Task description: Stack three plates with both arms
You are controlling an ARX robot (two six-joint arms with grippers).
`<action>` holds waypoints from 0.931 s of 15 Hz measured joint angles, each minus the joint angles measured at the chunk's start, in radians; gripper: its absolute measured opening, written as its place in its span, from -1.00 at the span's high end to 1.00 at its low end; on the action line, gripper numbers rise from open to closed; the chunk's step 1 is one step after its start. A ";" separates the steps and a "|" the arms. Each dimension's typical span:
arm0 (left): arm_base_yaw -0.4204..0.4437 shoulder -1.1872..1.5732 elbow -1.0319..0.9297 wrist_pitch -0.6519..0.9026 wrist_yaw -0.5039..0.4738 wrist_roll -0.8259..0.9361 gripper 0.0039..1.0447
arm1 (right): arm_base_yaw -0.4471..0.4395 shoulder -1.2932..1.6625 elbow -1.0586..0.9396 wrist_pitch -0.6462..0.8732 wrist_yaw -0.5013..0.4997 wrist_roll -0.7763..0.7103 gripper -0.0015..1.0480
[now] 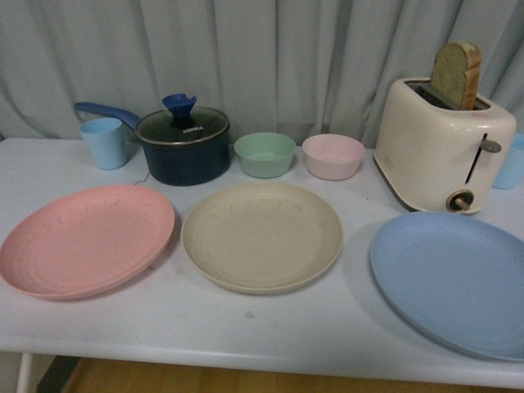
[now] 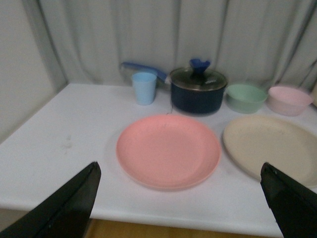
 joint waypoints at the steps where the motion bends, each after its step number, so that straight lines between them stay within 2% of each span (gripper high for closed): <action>1: -0.013 0.102 0.027 0.015 -0.070 0.007 -0.88 | 0.000 0.000 0.000 0.000 -0.001 0.000 -0.87; 2: 0.010 0.220 0.045 0.121 -0.095 0.021 -0.88 | 0.000 0.000 0.000 0.000 -0.001 0.000 -0.87; 4: 0.070 0.452 0.088 0.361 -0.004 0.031 -0.88 | 0.000 0.000 0.000 0.000 -0.001 0.000 -0.87; 7: 0.142 0.981 0.261 0.698 0.117 0.089 -0.88 | 0.000 0.000 0.000 0.000 -0.001 0.000 -0.87; 8: 0.167 1.171 0.363 0.734 0.161 0.111 -0.88 | 0.000 0.000 0.000 0.000 -0.001 0.000 -0.87; 11: 0.231 1.637 0.700 0.614 0.144 0.149 -0.88 | 0.000 0.000 0.000 0.000 -0.001 0.000 -0.87; 14: 0.246 1.852 0.890 0.530 0.130 0.154 -0.88 | 0.000 0.000 0.000 0.000 -0.001 0.000 -0.87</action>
